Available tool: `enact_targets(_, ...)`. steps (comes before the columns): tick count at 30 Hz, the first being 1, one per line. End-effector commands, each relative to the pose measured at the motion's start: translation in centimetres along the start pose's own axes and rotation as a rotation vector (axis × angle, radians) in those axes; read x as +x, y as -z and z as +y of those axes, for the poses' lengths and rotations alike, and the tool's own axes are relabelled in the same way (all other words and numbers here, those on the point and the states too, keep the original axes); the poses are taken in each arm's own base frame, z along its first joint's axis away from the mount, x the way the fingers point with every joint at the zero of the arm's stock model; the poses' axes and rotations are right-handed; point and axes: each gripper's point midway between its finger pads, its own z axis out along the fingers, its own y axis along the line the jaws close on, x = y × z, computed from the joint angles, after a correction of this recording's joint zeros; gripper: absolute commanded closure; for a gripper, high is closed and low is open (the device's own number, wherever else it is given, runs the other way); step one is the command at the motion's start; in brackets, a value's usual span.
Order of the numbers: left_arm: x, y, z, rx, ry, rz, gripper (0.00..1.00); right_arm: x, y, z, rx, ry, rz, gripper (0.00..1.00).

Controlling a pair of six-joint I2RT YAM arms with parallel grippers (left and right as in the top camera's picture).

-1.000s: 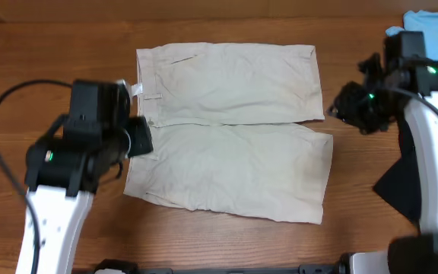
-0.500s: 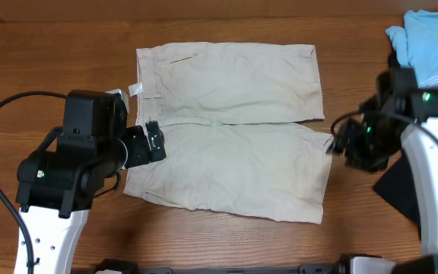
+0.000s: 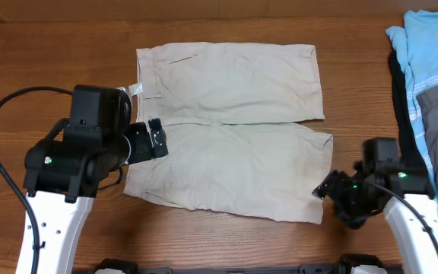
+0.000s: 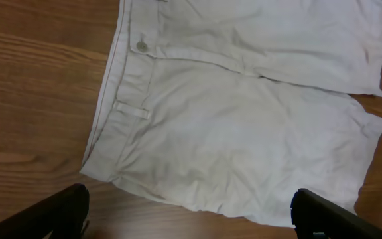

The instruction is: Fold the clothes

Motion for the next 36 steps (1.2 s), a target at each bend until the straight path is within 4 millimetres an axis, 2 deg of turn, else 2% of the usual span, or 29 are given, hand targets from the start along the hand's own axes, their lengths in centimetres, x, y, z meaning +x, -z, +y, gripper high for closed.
enact_targets(1, 0.0, -0.6, 0.1, -0.014, 0.007, 0.017, 0.0, 0.7, -2.8, -0.8, -0.006, -0.092, 0.062, 0.34)
enact_targets(3, 0.0, -0.8, 0.2, -0.016, 0.008, 0.023, 0.0, 0.8, -4.3, -1.5, 0.015, -0.135, 0.083, 0.35)
enact_targets(7, 0.0, -1.0, 0.2, -0.019, 0.008, 0.029, 0.0, 0.4, -5.4, -2.5, 0.069, -0.176, 0.085, 0.31)
enact_targets(14, 0.0, -1.0, 0.2, -0.019, 0.008, 0.03, 0.0, 0.5, -5.9, -2.6, 0.078, -0.227, 0.091, 0.31)
enact_targets(24, 0.0, -1.0, 0.2, -0.019, 0.008, 0.03, 0.0, 1.3, -8.0, -2.9, 0.099, -0.229, 0.076, 0.31)
enact_targets(30, 0.0, -1.0, 0.2, -0.019, 0.008, 0.03, 0.0, 0.8, -8.5, -3.2, 0.114, -0.228, 0.031, 0.31)
enact_targets(33, 0.0, -1.0, 0.2, -0.019, 0.008, 0.03, 0.0, 0.4, -8.5, -3.0, 0.107, -0.227, 0.015, 0.34)
enact_targets(36, 0.0, -1.0, 0.2, -0.019, 0.008, 0.03, 0.0, 0.3, -8.5, -3.0, 0.107, -0.232, 0.011, 0.44)
